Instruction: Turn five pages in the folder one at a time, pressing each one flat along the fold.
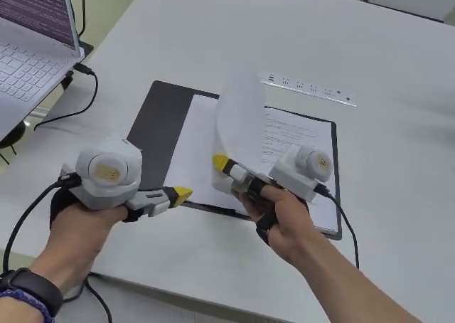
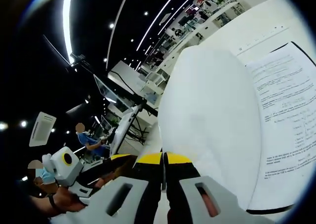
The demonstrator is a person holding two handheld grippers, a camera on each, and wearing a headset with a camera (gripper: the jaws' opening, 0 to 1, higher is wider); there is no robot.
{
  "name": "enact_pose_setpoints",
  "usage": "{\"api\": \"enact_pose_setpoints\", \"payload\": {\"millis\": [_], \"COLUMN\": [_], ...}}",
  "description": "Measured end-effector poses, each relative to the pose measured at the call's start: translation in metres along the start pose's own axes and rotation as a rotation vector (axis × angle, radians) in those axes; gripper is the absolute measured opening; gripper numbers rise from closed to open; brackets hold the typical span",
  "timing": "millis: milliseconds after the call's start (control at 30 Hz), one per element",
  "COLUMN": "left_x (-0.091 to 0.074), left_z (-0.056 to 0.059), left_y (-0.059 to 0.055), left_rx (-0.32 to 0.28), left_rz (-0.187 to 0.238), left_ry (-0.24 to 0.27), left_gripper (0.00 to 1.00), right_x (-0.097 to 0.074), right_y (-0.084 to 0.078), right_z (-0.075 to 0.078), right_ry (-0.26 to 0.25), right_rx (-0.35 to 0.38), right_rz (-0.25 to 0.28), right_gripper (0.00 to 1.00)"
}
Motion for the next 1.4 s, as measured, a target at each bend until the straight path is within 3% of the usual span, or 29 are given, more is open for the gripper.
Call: {"api": "enact_pose_setpoints", "payload": {"millis": [400,667,767,1233,1300,1400], "left_x": [-0.006,-0.009,-0.009,-0.010,-0.009,-0.008], "left_z": [-0.009,-0.015,-0.016,-0.022,-0.022,-0.022], "left_y": [-0.007,-0.014,-0.017,-0.019,-0.021,-0.024], "left_rx": [-0.020,-0.026,-0.027,-0.033,-0.035,-0.035], "left_rz": [-0.010,-0.021,-0.029,-0.033,-0.036,-0.048], "left_ry": [0.014,0.022,0.022,0.028,0.024,0.022], "left_gripper": [0.71,0.71,0.70,0.70,0.70,0.70], "right_x": [0.020,0.036,0.040,0.059,0.062,0.065], "right_y": [-0.021,-0.032,-0.039,-0.061,-0.065,-0.074], "right_z": [0.001,0.011,0.017,0.039,0.038,0.034], "right_ry": [0.009,-0.013,-0.029,-0.082,-0.081,-0.070], "right_rx": [0.032,0.059,0.037,0.055,0.059,0.044], "right_rz": [-0.052,-0.075,-0.102,-0.153,-0.156,-0.195], "right_gripper": [0.00,0.00,0.00,0.01,0.04,0.19]}}
Point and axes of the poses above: the centre of the closed fingertips' face, and the gripper's own axes: x roughly forward along the fingers, z roughly to its right, y roughly out of its top, the point moved 1 cm from there along -x, roughly backward along the fingers, and after that the axes turned 8 degrees about z, right-handed, at the moved point
